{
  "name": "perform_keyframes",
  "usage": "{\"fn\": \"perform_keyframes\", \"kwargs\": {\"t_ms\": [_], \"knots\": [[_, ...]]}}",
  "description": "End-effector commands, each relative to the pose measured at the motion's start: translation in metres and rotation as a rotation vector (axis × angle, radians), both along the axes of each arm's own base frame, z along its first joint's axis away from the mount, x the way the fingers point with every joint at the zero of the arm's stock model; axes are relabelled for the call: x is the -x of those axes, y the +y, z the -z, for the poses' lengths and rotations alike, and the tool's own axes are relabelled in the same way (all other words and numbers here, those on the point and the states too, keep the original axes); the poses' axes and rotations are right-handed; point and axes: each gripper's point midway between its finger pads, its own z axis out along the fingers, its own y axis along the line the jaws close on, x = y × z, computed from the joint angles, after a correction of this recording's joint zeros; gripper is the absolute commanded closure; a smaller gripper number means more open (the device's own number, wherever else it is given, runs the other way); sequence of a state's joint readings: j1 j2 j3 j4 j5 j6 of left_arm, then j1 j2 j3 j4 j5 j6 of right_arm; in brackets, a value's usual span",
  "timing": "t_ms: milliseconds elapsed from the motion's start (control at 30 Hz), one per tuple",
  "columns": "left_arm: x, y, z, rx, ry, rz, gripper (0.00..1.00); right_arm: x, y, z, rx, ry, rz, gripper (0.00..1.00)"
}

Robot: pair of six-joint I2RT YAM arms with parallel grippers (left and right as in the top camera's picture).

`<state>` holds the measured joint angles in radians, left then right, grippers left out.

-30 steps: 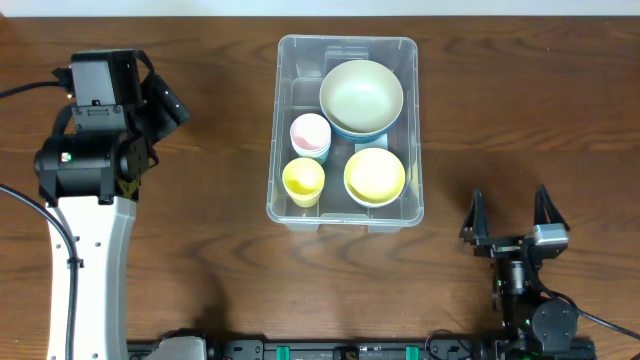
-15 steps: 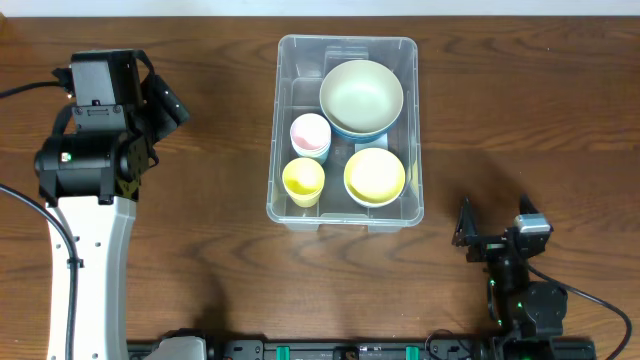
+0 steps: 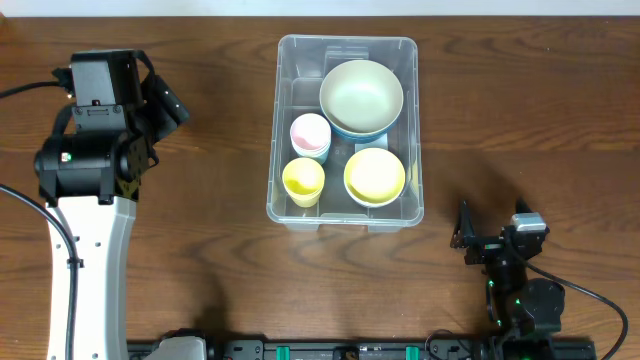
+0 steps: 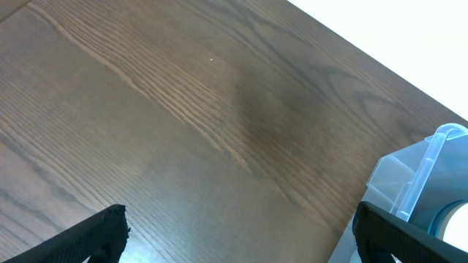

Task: Pack container

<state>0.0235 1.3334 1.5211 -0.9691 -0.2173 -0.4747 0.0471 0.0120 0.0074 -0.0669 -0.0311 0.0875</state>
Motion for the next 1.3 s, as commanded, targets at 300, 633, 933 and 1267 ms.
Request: {"fn": "perform_keyframes", "kwargs": {"t_ms": [300, 633, 933, 1267], "knots": [[-0.0006, 0.0038, -0.0033, -0.011, -0.005, -0.015, 0.02, 0.0003, -0.0001, 0.0006, -0.013, 0.001, -0.002, 0.01], [-0.0006, 0.0038, -0.0033, -0.011, -0.006, -0.015, 0.02, 0.0003, 0.0000, 0.0006, -0.013, 0.001, -0.003, 0.01], [-0.0006, 0.0038, -0.0033, -0.011, -0.005, -0.015, 0.02, 0.0003, -0.0001, 0.0006, -0.013, 0.001, -0.002, 0.01], [0.0060, 0.0039, -0.0032, -0.011, 0.004, -0.015, 0.02, 0.0003, -0.0002, 0.0006, -0.013, 0.001, -0.002, 0.01]]}}
